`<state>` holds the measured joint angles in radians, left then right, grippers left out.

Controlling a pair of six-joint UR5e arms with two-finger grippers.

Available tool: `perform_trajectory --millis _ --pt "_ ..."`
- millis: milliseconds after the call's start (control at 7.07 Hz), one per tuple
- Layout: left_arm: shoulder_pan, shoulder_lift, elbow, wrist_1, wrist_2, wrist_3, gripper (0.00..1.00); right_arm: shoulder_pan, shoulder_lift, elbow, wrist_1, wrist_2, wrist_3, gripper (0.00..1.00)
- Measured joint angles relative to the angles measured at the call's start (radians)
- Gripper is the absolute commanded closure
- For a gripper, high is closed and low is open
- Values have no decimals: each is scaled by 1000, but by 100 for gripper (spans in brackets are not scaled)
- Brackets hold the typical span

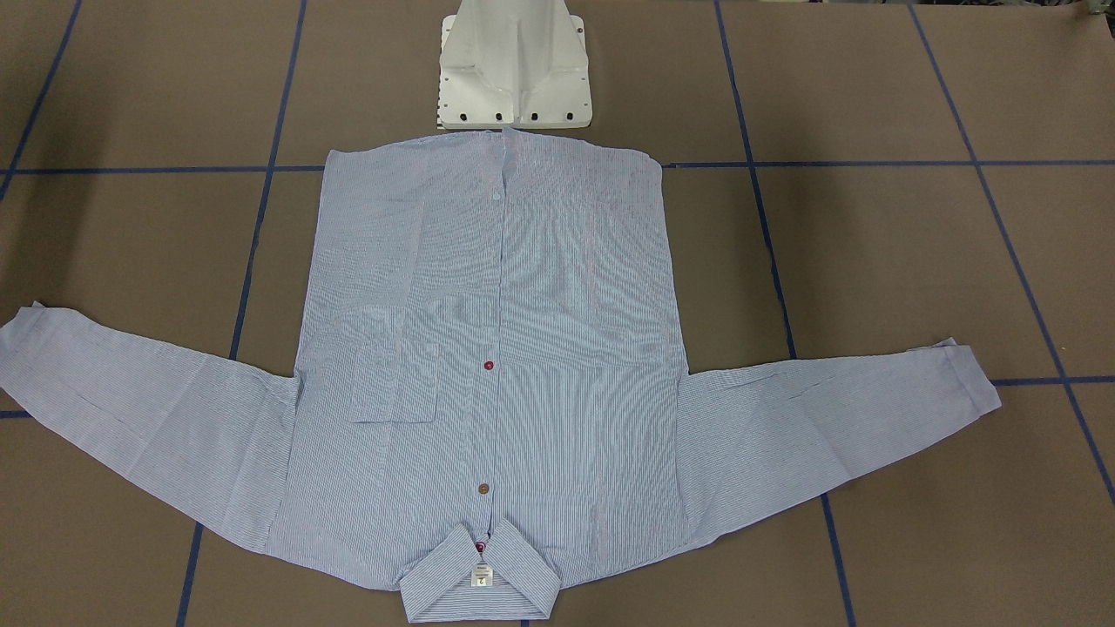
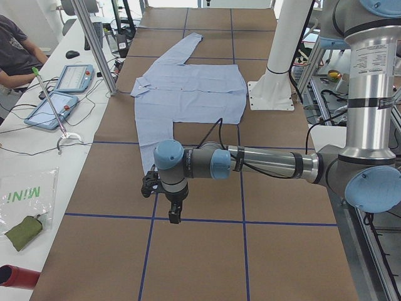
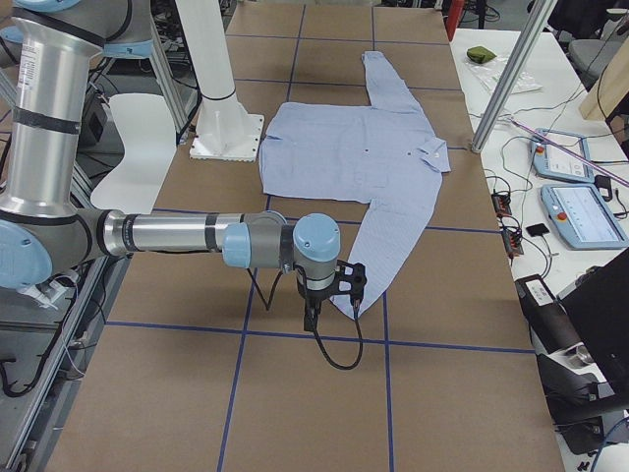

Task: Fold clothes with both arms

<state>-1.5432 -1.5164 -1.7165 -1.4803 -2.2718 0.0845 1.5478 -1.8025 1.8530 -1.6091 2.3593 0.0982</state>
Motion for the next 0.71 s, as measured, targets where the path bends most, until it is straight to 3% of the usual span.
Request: perform_trajectory --millis 425,708 --pt "0 -2 -2 -10 -1 6 1 -1 7 -1 0 2 6 0" --pt "0 -3 -3 -94 7 7 1 -7 21 -19 3 4 7 0"
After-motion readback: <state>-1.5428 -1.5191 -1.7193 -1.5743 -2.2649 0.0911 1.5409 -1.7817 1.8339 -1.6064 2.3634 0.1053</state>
